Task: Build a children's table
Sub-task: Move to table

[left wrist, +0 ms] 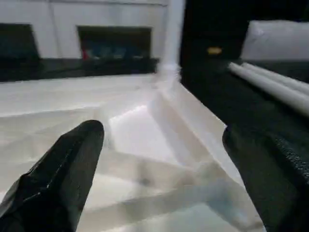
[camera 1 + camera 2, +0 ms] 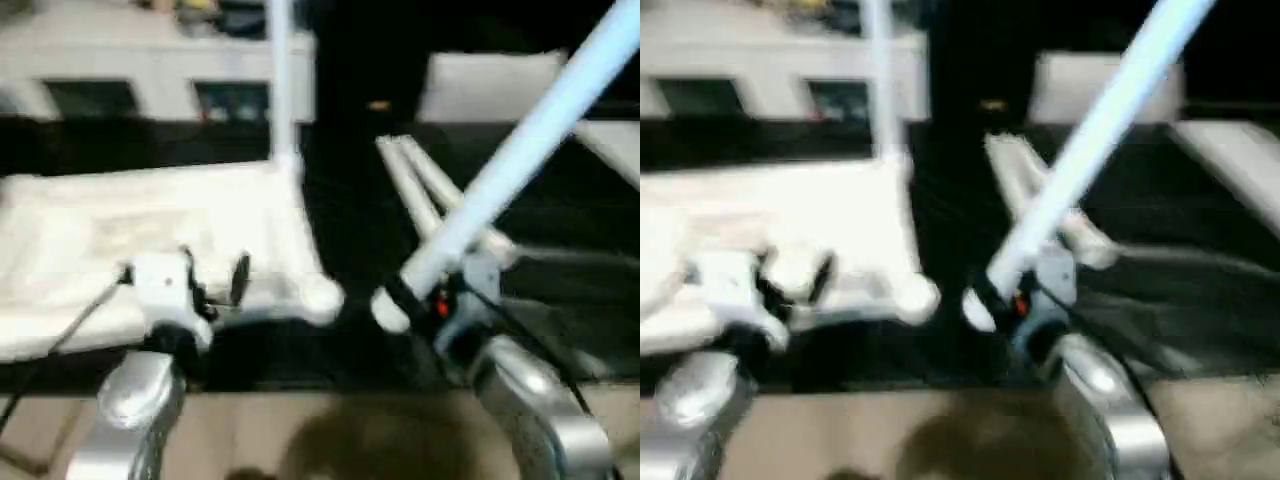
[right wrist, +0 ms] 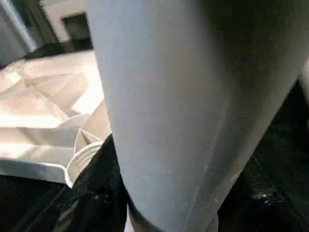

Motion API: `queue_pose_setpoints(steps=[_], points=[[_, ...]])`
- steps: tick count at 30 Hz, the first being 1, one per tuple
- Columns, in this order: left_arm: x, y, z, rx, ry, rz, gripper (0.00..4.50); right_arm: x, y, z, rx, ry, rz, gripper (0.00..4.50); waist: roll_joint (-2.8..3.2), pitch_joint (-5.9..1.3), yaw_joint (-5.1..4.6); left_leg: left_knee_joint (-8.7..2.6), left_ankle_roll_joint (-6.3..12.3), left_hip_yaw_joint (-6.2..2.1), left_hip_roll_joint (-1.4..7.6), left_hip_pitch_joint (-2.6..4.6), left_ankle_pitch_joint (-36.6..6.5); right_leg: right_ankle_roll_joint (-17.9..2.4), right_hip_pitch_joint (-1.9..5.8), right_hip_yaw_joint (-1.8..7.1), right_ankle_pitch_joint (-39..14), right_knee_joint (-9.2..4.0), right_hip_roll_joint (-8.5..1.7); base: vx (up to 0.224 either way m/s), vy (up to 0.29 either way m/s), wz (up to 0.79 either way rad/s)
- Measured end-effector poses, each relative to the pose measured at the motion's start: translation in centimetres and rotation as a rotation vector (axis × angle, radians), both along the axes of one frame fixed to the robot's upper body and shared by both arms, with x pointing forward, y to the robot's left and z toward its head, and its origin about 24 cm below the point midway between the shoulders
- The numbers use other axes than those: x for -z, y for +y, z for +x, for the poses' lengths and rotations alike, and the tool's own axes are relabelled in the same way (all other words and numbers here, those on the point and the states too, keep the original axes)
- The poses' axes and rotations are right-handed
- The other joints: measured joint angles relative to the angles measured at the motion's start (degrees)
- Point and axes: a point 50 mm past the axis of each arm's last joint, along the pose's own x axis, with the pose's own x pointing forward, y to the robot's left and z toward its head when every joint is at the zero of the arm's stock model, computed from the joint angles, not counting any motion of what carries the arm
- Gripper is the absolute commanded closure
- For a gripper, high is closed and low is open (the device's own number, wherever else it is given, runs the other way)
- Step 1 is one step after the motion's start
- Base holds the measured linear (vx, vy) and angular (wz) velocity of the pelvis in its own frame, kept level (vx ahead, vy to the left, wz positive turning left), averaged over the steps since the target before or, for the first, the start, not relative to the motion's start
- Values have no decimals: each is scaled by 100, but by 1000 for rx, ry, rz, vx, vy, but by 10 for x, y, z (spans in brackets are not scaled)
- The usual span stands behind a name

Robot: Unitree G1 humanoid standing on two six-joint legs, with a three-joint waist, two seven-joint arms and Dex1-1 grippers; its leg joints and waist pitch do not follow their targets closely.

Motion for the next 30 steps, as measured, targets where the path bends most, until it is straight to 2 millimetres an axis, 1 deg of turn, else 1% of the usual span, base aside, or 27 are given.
queue_pose_setpoints(steps=[1, 2, 3, 4, 5, 6, 7, 8, 9, 10, 11, 12, 13, 14, 15, 16, 17, 18, 19, 21, 23, 24, 26, 27, 30], points=[[-1, -1, 0, 3, -6, 3, 0, 0, 0, 0, -1, -1, 1, 259, 68, -25, -11, 2, -107, -33, 34, 11, 43, 28, 110, -103, 2, -92, 28, 129, 25, 83], [1, 0, -1, -1, -1, 11, 0, -1, 1, 1, -7, -4, 3, 259, 25, -22, -44, -48, -157, -144, -19, 83, 24, 25, 179, -90, -4, -193, 93, 198, 32, 66], [2, 3, -3, -13, 6, 22, 0, -3, 9, 2, -34, -14, 27, 259, -57, -11, -110, -146, -153, -214, -129, 120, 22, -116, 84, 166, -81, -47, 177, 242, -12, 44], [4, 7, -3, -24, 15, 33, 0, -5, 13, 3, -49, -22, 45, 259, -114, -30, -168, -161, -140, -219, -160, 150, -9, -134, -107, 377, -97, 311, 256, 242, -12, 44], [5, 6, -2, -23, 20, 33, 0, -6, 13, 3, -54, -26, 50, 259, -125, -58, -216, -163, -137, -214, -168, 205, -52, -97, -332, 500, -82, 586, 319, 211, -18, 23], [4, 5, -2, -20, 11, 26, 0, -7, 10, 3, -55, -35, 35, 259, -144, -76, -286, -173, -138, -167, -190, 285, -101, 28, -647, 606, -18, 720, 308, 164, -2, 5], [3, 4, -1, -19, 6, 25, 0, -7, 7, 3, -52, -41, 22, 259, -159, -79, -345, -182, -151, -139, -220, 343, -143, 103, -855, 653, 45, 710, 266, 164, -2, 5], [3, 3, -1, -21, 1, 20, 0, -6, 5, 2, -48, -45, 6, 259, -245, -94, -375, -231, -170, -65, -291, 424, -169, 110, -1008, 736, 169, 545, 194, 135, -21, -3], [2, 2, -1, -26, -11, 10, 0, -6, 3, 2, -44, -50, -9, 259, -452, -86, -391, -241, -202, 14, -418, 502, -222, 6, -1046, 897, 591, 98, 88, 59, -20, -4], [2, 1, 0, -24, -12, 6, 0, -4, 1, 0, -38, -47, -19, 259, -531, -96, -391, -198, -177, 26, -475, 507, -269, -42, -1034, 989, 888, 90, 86, 93, -74, 0], [4, -8, 0, -3, -2, -20, 0, -1, -4, -1, -27, -32, -37, 259, -479, -102, -318, -105, 35, -43, -460, 501, -330, -55, -993, 1033, 796, 88, 156, 108, -104, 1], [5, -12, 0, 19, 1, -19, 0, -1, -7, 0, -18, -31, -39, 260, -459, -105, -260, -149, 20, -151, -455, 461, -245, -57, -960, 1032, 799, 73, 210, 155, -150, -7], [5, -11, 0, 20, 1, -15, 0, -1, -7, 0, -21, -36, -37, 260, -457, -107, -233, -185, -149, -219, -444, 449, -143, -89, -942, 1027, 824, 81, 246, 121, -96, -11], [5, -10, 0, 20, 0, -2, 0, -2, -6, 0, -27, -44, -36, 260, -442, -123, -232, -206, -293, -261, -436, 447, -116, -92, -936, 1023, 826, 72, 273, 88, -72, -10], [5, -8, 0, 18, 0, 9, 0, -3, -5, 0, -33, -58, -31, 260, -438, -119, -243, -275, -462, -271, -390, 439, -132, -102, -951, 991, 860, 29, 307, 0, 0, 0], [5, -7, -1, 17, 4, 12, 0, -3, -3, 0, -39, -58, -25, 260, -434, -110, -242, -283, -514, -275, -353, 412, -141, -107, -953, 967, 903, -28, 327, 0, 0, 0], [7, -6, -2, 16, 14, 12, 0, -3, -3, 0, -41, -57, -20, 260, -410, -97, -246, -277, -522, -295, -329, 384, -137, -118, -942, 934, 945, -98, 336, 0, 0, 0], [9, -5, -3, 20, 24, 12, 0, -3, -2, 0, -39, -58, -14, 260, -386, -80, -262, -275, -527, -301, -312, 377, -134, -168, -916, 909, 966, -171, 333, 0, 0, 0], [10, -4, -3, 32, 28, 20, 0, -4, -2, 0, -34, -62, 2, 260, -345, -53, -269, -272, -527, -303, -308, 380, -135, -185, -886, 896, 979, -217, 331, 0, 0, 0], [10, -2, -3, 71, 33, 49, 0, -7, -1, 1, -15, -85, 40, 260, -291, -17, -329, -272, -515, -274, -299, 394, -146, -196, -844, 894, 1016, -267, 310, -64, 37, 5], [9, -2, -1, 132, 34, 66, 0, -11, -5, 3, 8, -122, 52, 260, -274, -2, -352, -270, -488, -211, -264, 396, -116, -188, -836, 900, 1015, -269, 296, -69, 27, 8], [9, -2, 1, 177, 37, 71, 0, -13, -8, 3, 15, -141, 48, 260, -271, 1, -360, -271, -477, -162, -233, 396, -93, -166, -835, 899, 1002, -269, 291, -57, 1, 6], [9, -3, 3, 230, 42, 74, 0, -13, -10, 4, 27, -147, 41, 260, -258, 9, -377, -271, -480, -128, -209, 393, -69, -164, -835, 899, 1003, -268, 289, -29, 1, 3], [9, -4, 4, 287, 54, 84, 0, -11, -11, 4, 31, -137, 35, 260, -240, 18, -390, -271, -484, -115, -196, 391, -57, -162, -835, 897, 1005, -267, 290, 0, 0, 0], [10, -3, 1, 438, 93, 120, 0, -5, -14, 4, 17, -79, 0, 260, -203, 39, -444, -275, -494, -104, -190, 390, -44, -161, -839, 899, 1014, -263, 291, 0, 0, 0]])
